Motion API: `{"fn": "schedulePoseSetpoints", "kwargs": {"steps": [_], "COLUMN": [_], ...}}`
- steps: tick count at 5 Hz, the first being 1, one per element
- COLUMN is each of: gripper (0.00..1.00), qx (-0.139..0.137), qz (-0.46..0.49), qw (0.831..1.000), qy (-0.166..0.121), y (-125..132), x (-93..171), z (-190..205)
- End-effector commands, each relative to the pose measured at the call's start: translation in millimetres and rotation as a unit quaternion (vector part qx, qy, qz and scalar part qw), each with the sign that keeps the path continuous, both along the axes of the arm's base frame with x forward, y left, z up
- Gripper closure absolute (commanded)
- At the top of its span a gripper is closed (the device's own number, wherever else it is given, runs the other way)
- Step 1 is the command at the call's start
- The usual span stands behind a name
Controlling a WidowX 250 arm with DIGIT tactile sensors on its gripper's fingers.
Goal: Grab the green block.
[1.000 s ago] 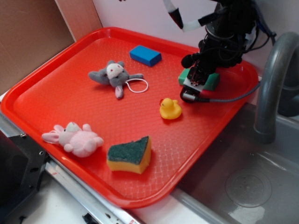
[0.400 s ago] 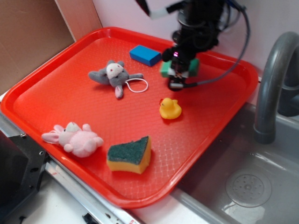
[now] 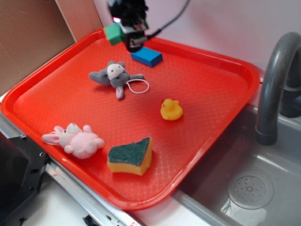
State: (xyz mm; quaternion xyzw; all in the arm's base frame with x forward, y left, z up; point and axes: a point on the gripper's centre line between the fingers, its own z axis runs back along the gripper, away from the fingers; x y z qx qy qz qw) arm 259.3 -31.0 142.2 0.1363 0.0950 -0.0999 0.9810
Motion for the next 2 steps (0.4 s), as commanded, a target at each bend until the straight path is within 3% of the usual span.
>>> {"fn": "schedulePoseSetpoints", "kwargs": {"steps": [1,2], "gripper": [1.0,1.0], "qx": [-0.032,-0.027], "qz": [0.113,0.12], "qw": [0.989,0.985], "qy": [-0.095,-0.125], "y": [-18.2,-12.8], "x": [-22.4,-25.4], "z": [55.2,53.1]}}
